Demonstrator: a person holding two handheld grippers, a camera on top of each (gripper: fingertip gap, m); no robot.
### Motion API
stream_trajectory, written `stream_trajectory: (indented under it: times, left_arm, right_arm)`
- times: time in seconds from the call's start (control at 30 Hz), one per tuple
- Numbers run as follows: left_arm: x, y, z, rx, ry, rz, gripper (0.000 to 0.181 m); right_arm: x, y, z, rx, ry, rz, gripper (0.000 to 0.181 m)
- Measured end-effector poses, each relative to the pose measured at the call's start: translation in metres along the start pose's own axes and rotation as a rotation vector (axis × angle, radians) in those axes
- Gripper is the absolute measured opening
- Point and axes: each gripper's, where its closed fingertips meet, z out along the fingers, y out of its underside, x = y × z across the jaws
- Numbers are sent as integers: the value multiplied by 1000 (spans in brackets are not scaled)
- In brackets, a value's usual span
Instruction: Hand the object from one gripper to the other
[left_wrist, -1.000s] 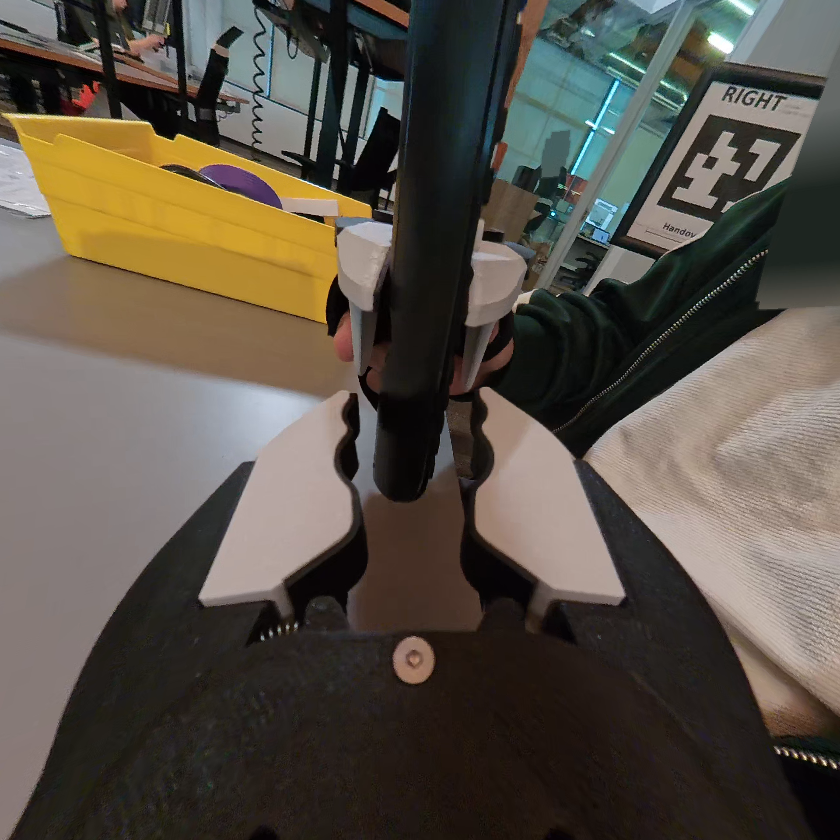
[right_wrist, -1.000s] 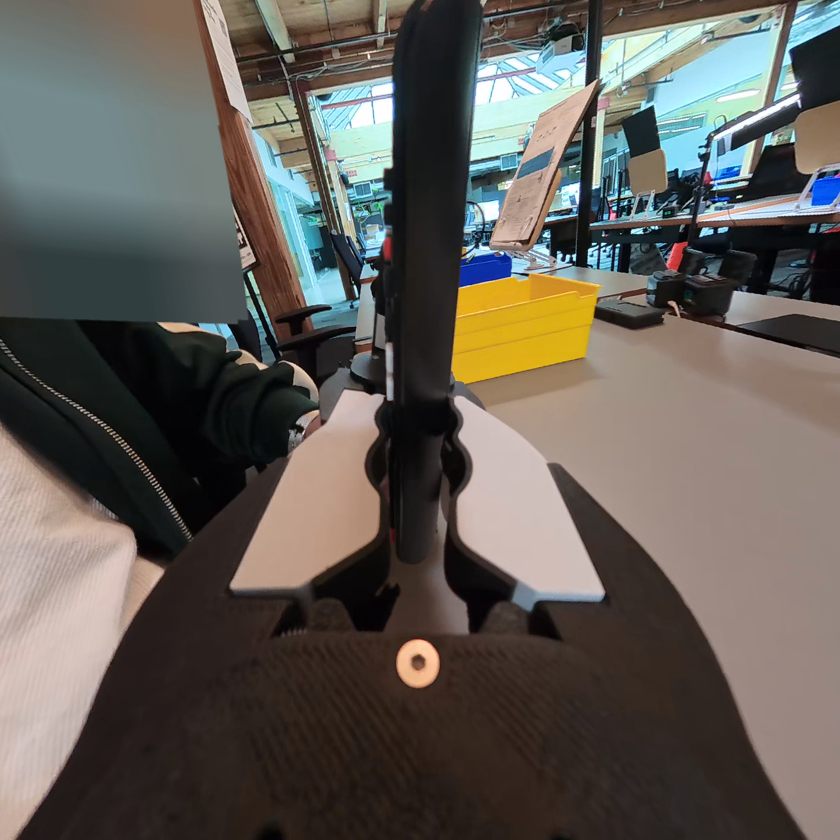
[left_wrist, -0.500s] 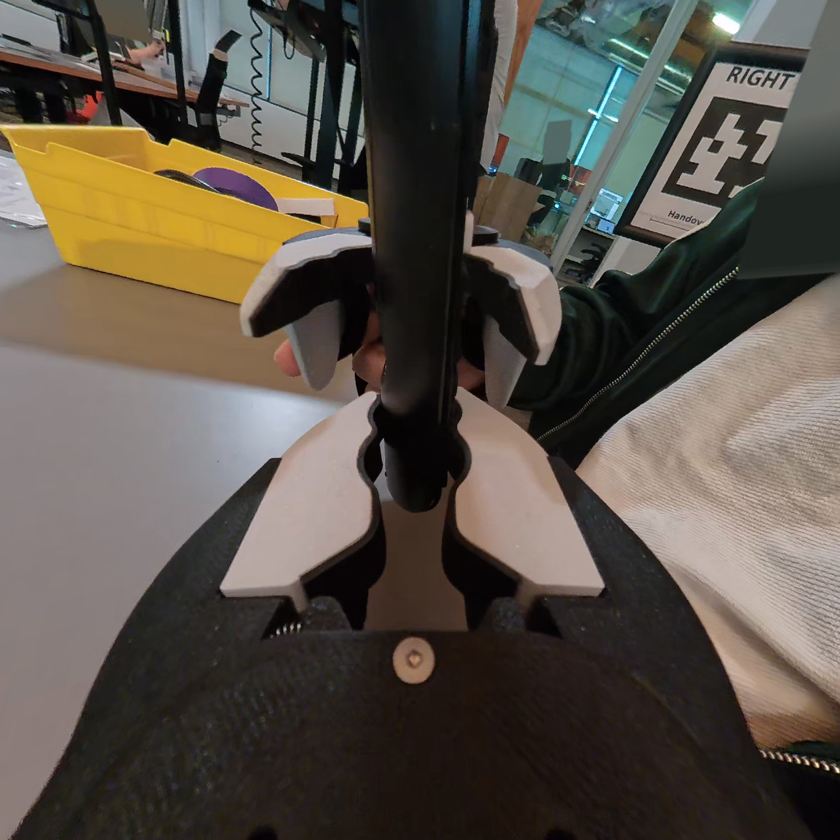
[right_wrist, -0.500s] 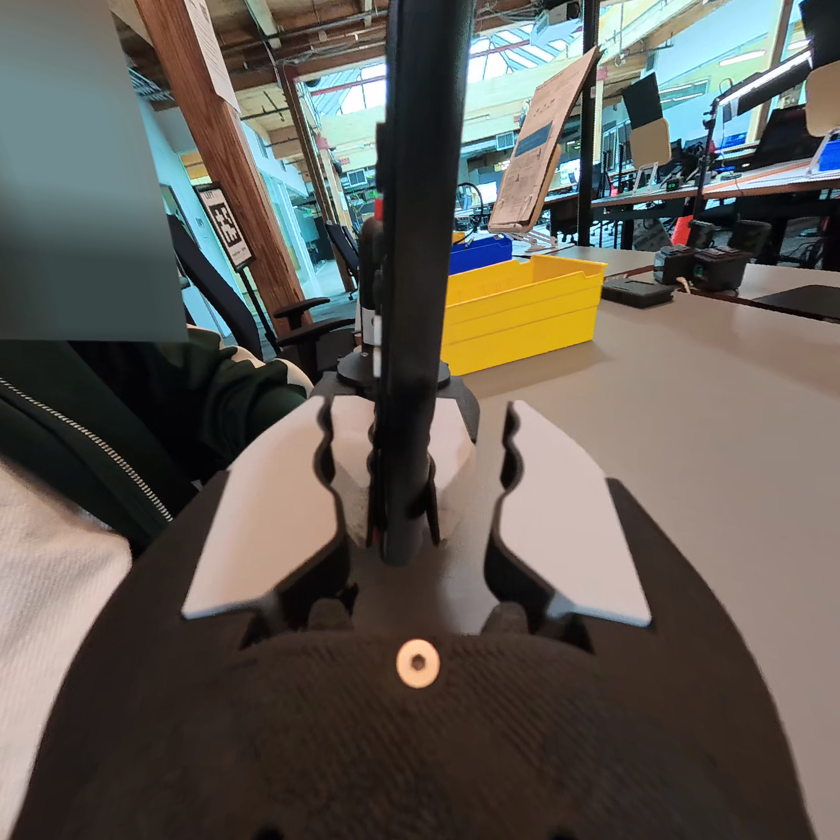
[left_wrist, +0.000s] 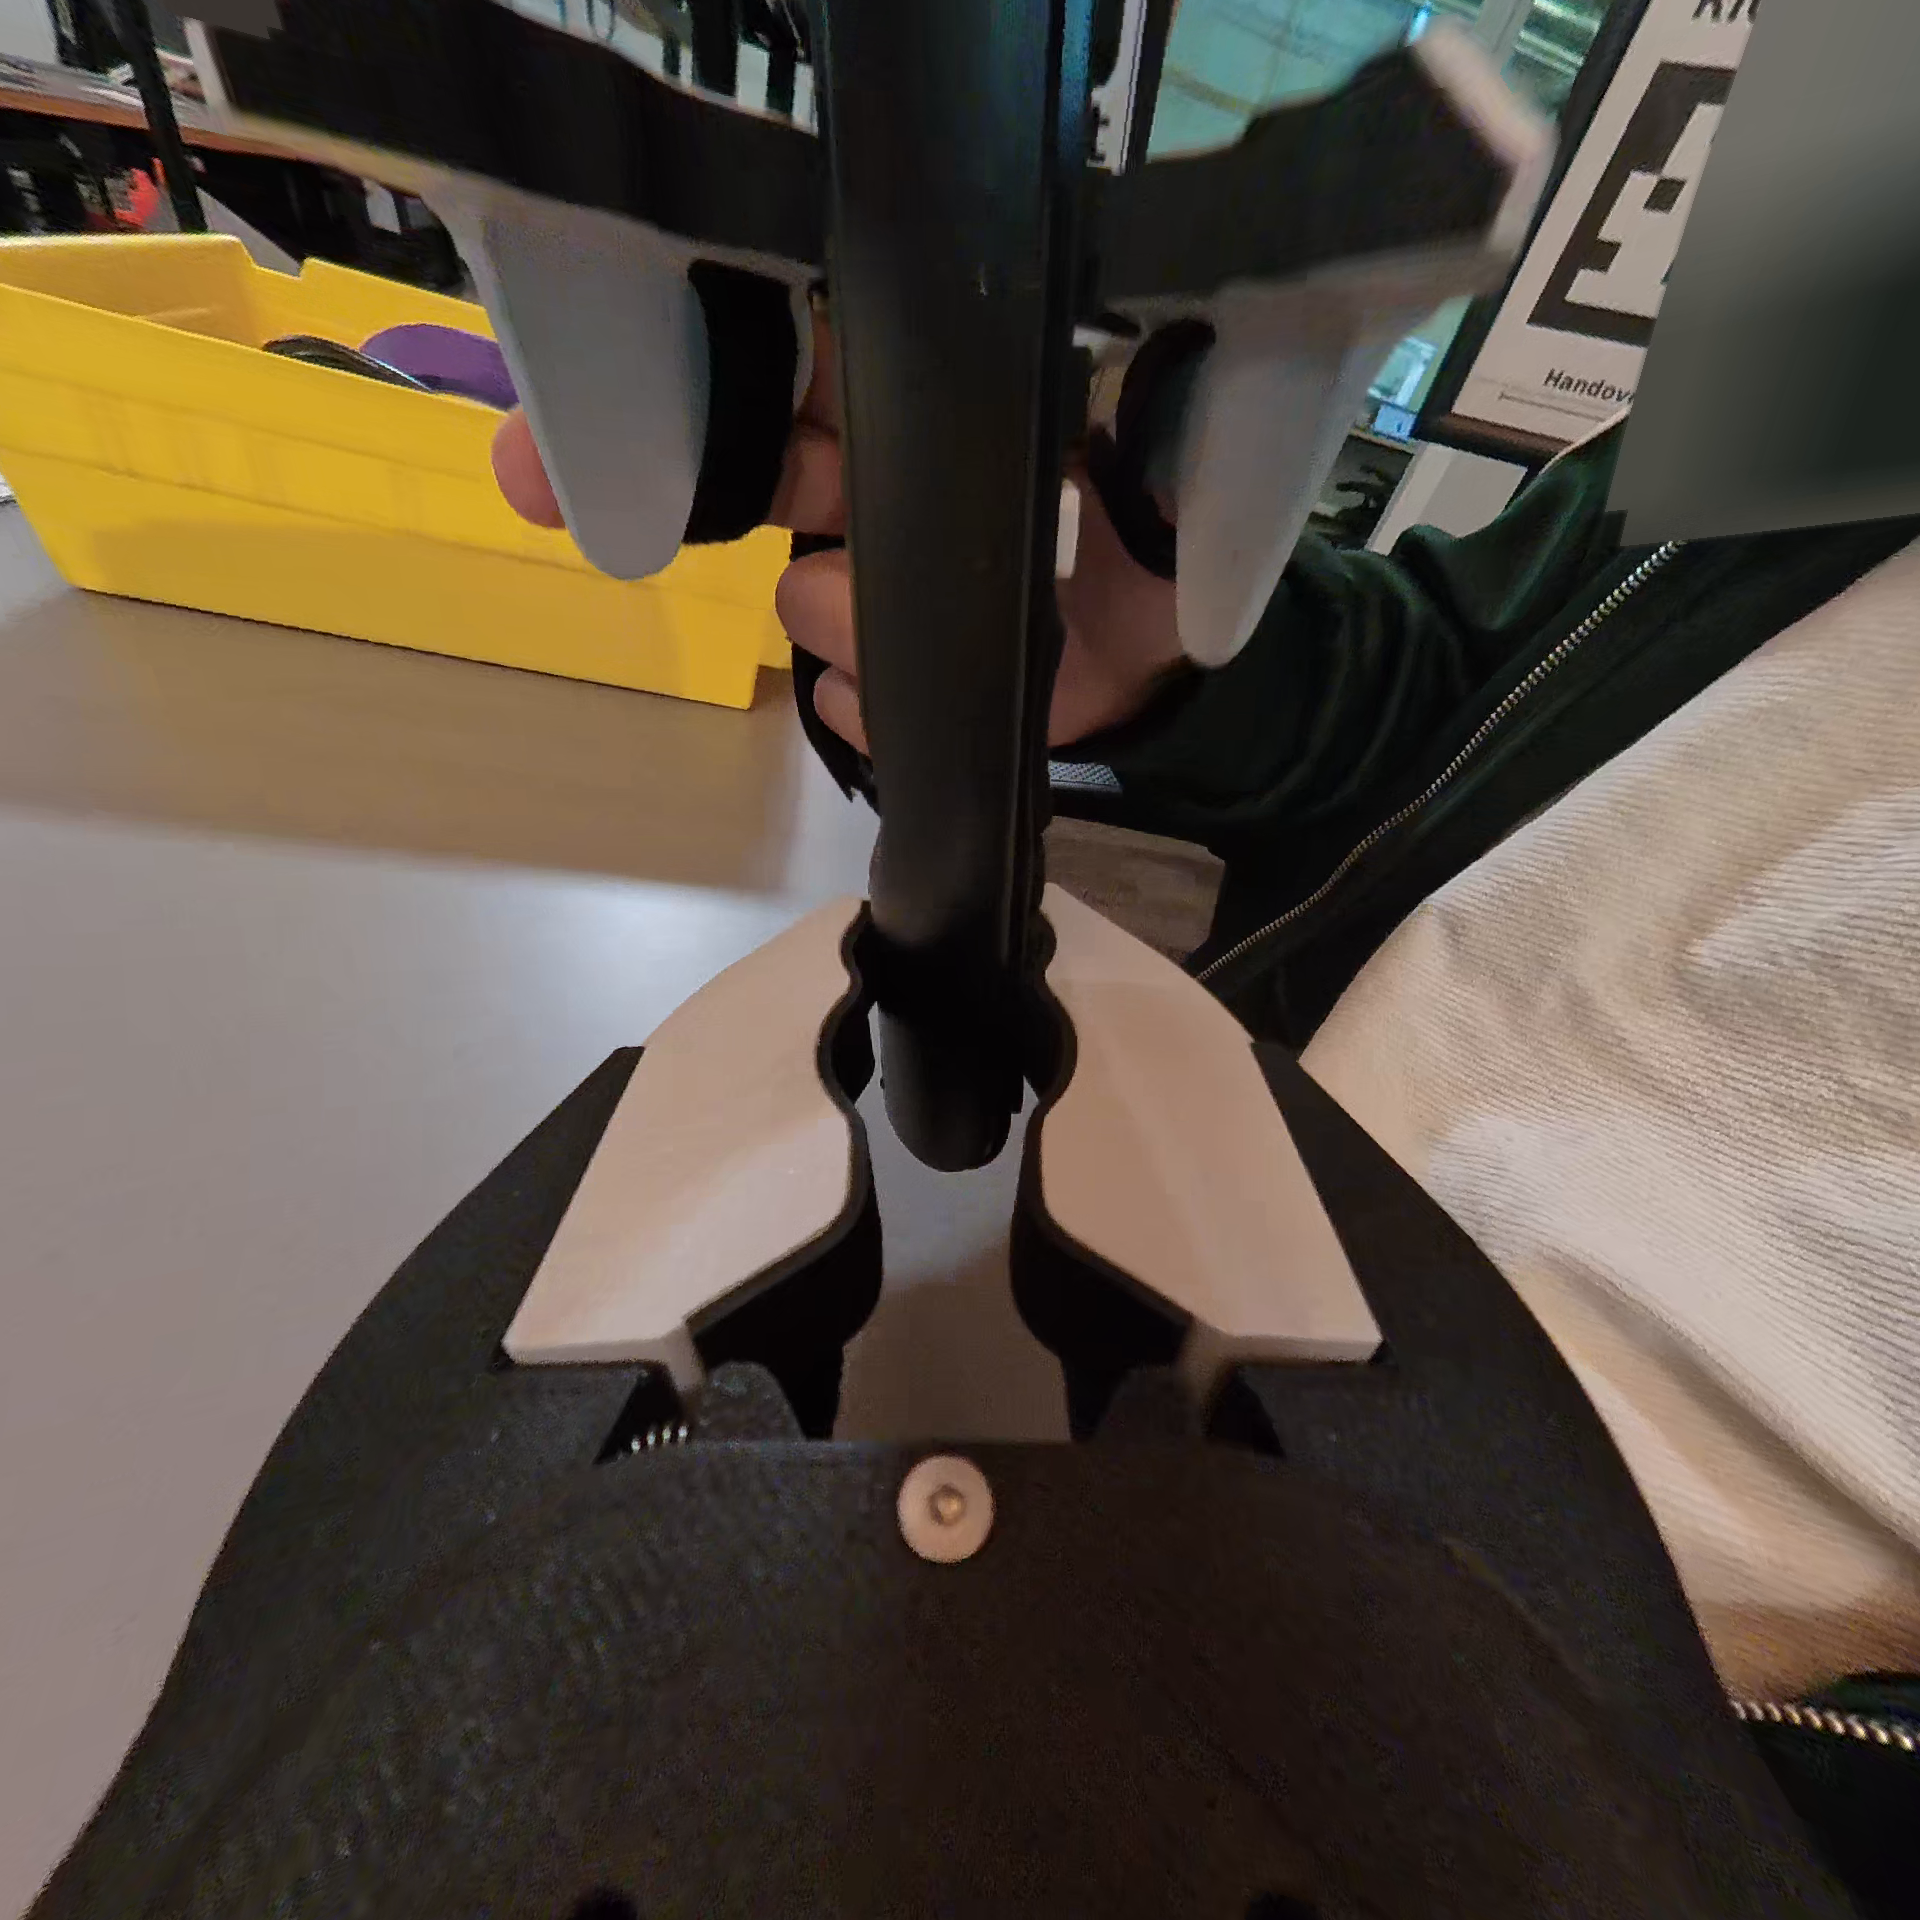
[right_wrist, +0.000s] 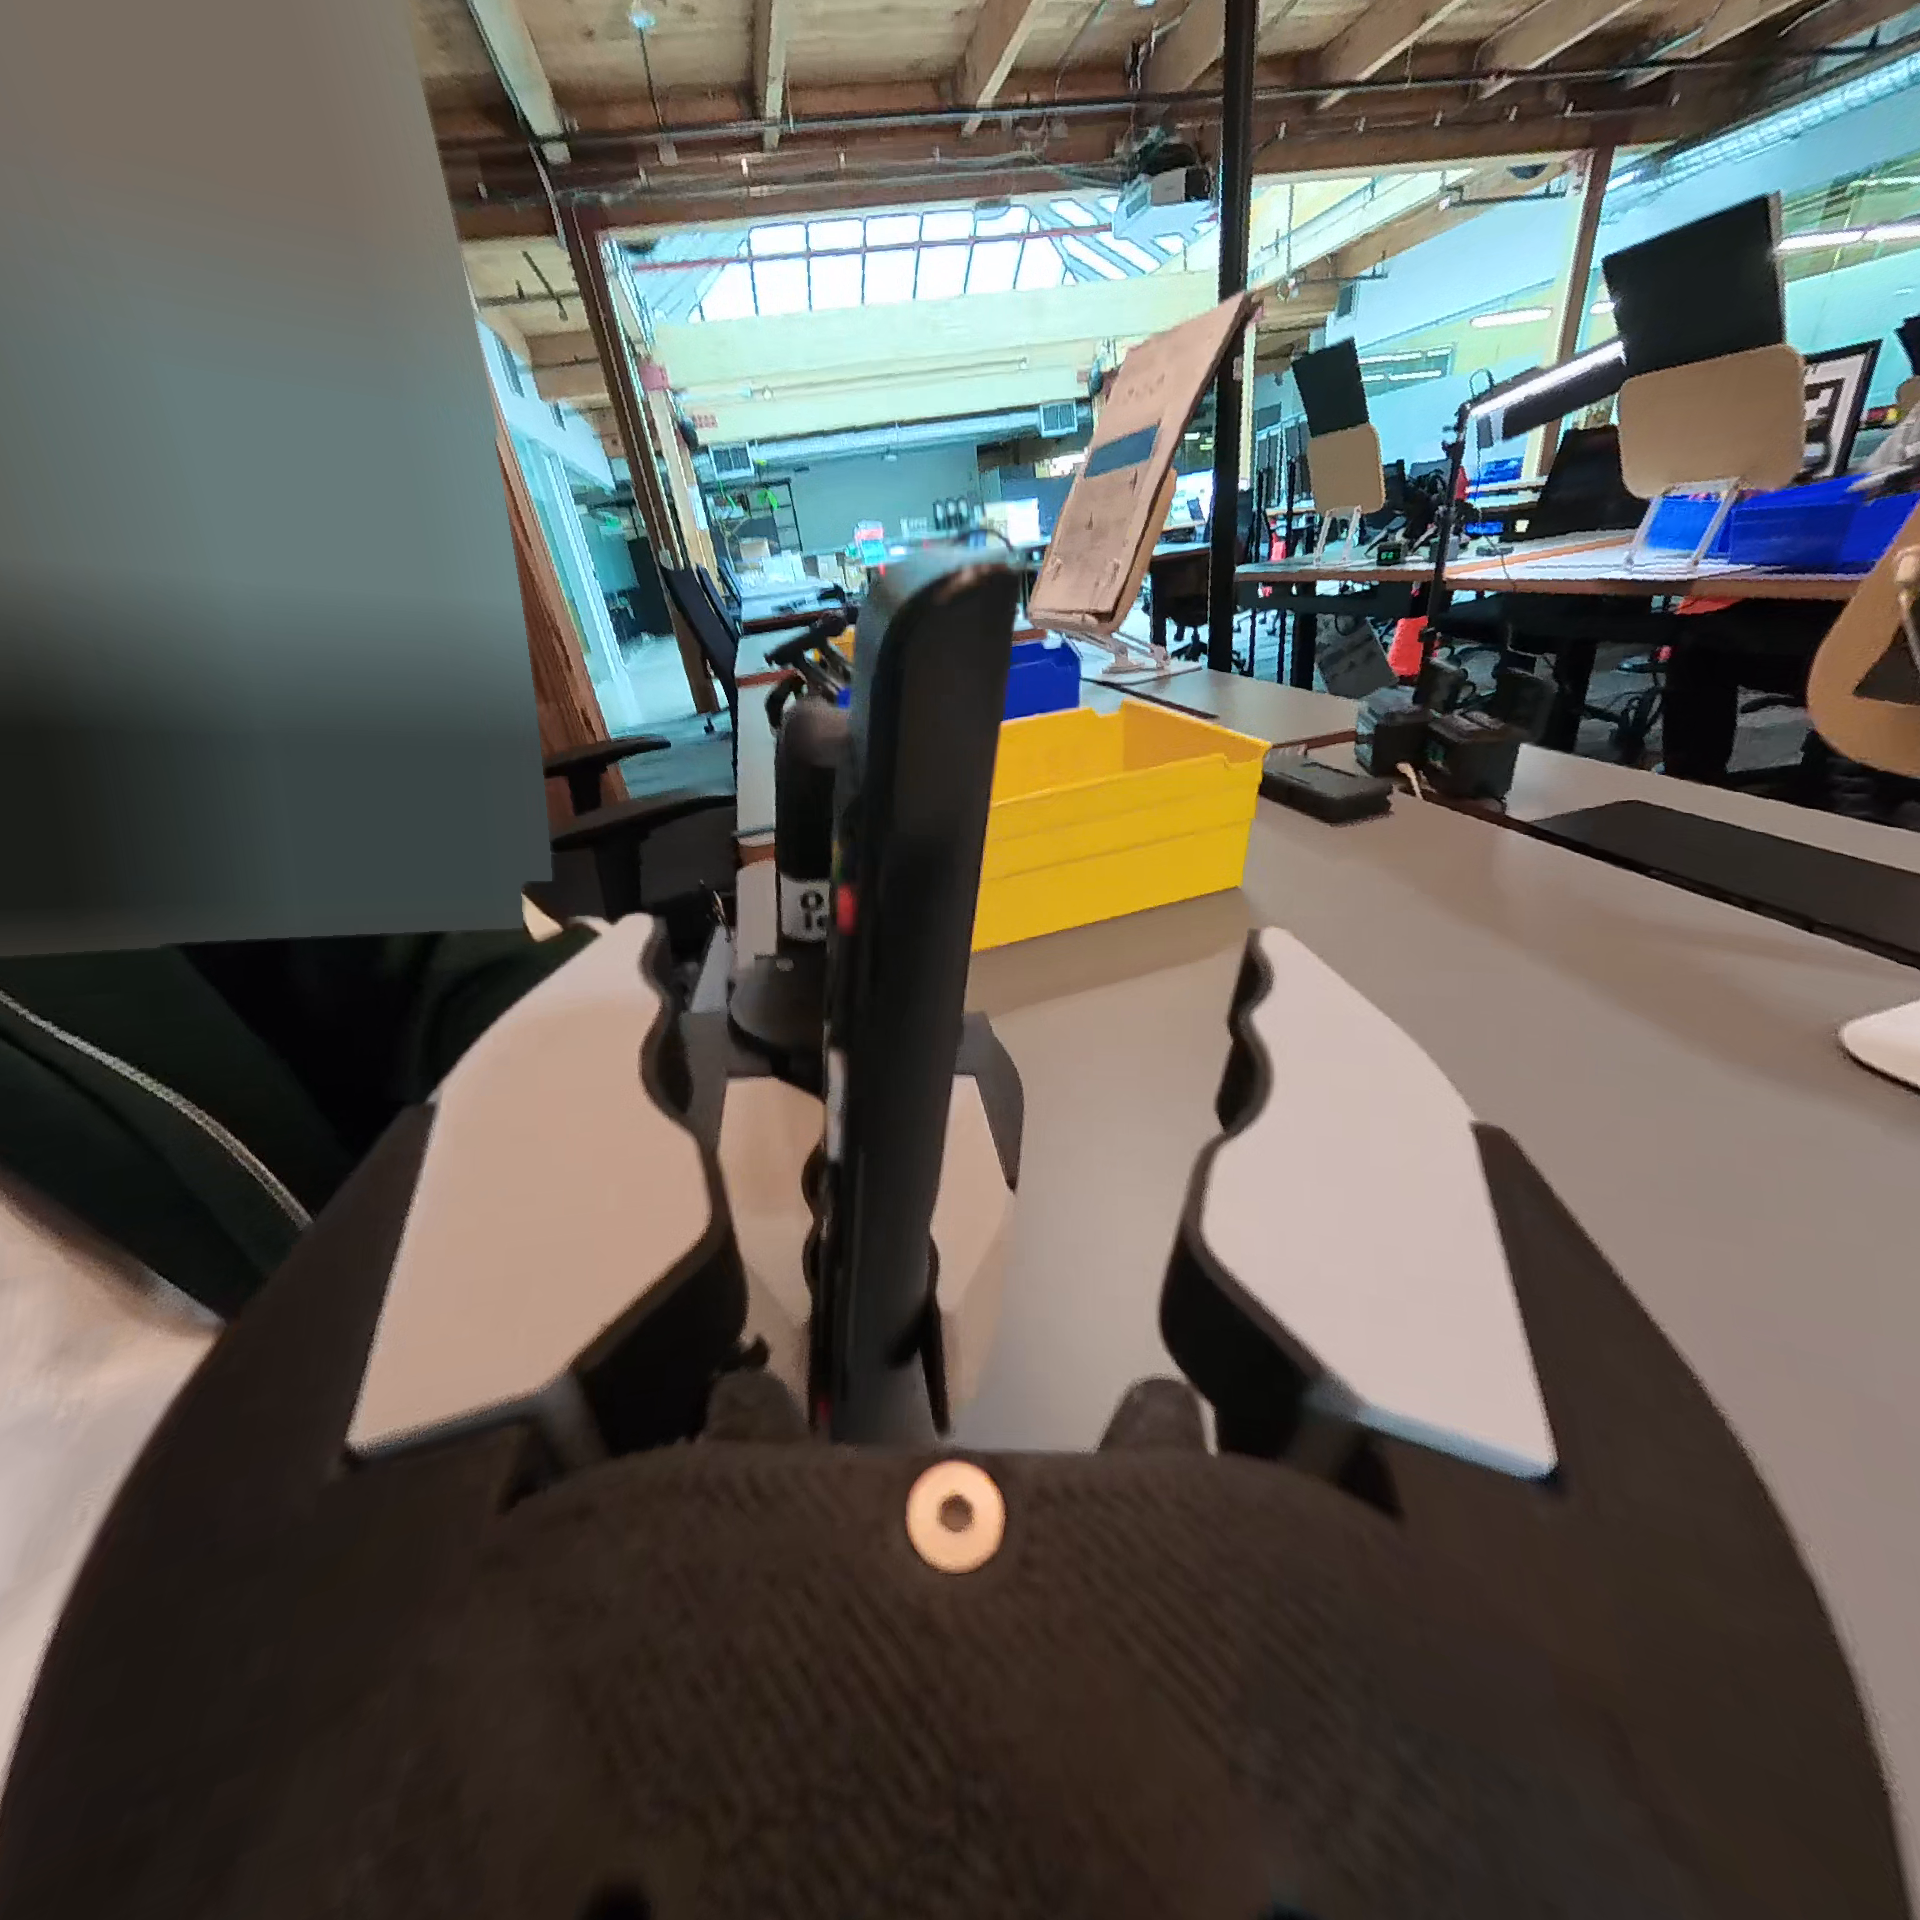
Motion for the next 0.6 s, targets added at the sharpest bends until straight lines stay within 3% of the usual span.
stream_trajectory:
  times: [0.17, 0.2, 0.27, 0.43, 0.53, 0.6]
  left_arm:
    - [6, 5, 7, -21, 14, 19, 26]
    - [6, 5, 8, -24, 15, 19, 26]
    - [7, 6, 9, -24, 19, 13, 26]
    - [7, 3, 10, 19, 45, -78, 32]
    - [1, -4, 7, 77, 20, -123, 67]
    - [-2, -11, 3, 117, -4, -118, 76]
  right_arm:
    - [-5, -14, -4, 56, -25, 87, 83]
    - [-7, -15, -5, 57, -36, 86, 72]
    - [-17, -12, -8, 20, -93, 75, 25]
    - [-20, -12, -10, 6, -91, 48, 25]
    - [-19, -23, -14, 13, -85, 76, 25]
    - [-10, -41, -27, 15, -35, 56, 25]
